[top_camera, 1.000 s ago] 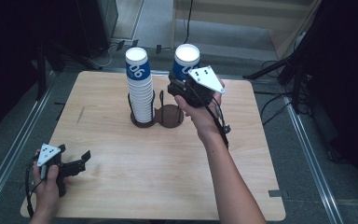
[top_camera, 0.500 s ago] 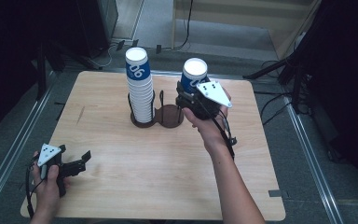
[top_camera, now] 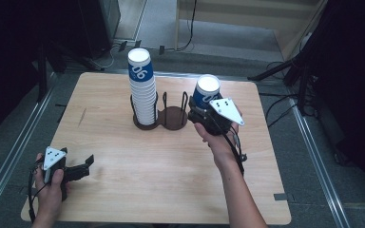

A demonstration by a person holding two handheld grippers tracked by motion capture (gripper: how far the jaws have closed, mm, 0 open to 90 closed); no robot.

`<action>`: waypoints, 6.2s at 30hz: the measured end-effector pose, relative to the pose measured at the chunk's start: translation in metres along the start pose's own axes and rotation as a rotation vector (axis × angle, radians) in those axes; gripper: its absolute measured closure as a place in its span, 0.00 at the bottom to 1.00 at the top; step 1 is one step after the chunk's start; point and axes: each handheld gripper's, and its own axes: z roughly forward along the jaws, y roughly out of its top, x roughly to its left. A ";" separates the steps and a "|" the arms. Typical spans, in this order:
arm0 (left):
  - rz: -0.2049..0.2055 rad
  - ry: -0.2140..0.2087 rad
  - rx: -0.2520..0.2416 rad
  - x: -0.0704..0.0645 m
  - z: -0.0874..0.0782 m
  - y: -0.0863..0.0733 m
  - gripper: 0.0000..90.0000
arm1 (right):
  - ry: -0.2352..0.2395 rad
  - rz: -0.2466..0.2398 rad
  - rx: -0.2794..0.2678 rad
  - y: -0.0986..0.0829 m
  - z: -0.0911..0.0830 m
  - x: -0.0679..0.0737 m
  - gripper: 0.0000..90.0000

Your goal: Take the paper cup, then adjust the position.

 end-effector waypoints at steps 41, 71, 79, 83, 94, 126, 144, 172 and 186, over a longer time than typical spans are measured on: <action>0.057 -0.194 -0.085 -0.074 -0.015 0.061 0.00 | -0.031 -0.134 0.097 -0.100 -0.039 0.015 0.20; 0.168 -0.472 -0.068 -0.145 0.005 0.084 0.00 | 0.036 -0.446 0.091 -0.129 -0.045 0.072 0.20; 0.192 -0.514 -0.056 -0.152 0.003 0.084 0.00 | 0.055 -0.520 0.075 -0.134 -0.048 0.084 0.20; 0.212 -0.532 -0.045 -0.158 0.004 0.083 0.00 | 0.073 -0.568 0.069 -0.136 -0.049 0.090 0.20; 0.239 -0.581 -0.016 -0.165 0.007 0.079 0.03 | 0.160 -0.672 0.046 -0.138 -0.055 0.104 0.20; 0.249 -0.607 0.023 -0.170 0.003 0.081 0.31 | 0.203 -0.798 0.004 -0.139 -0.058 0.112 0.19; 0.176 -0.515 -0.022 -0.155 0.005 0.085 0.32 | 0.261 -0.713 0.008 -0.126 -0.064 0.108 0.08; 0.132 -0.424 -0.102 -0.139 0.006 0.083 0.32 | 0.151 -0.458 0.063 -0.118 -0.066 0.089 0.06; 0.072 -0.427 -0.172 -0.136 0.009 0.082 0.32 | 0.104 -0.268 0.160 -0.114 -0.064 0.087 0.08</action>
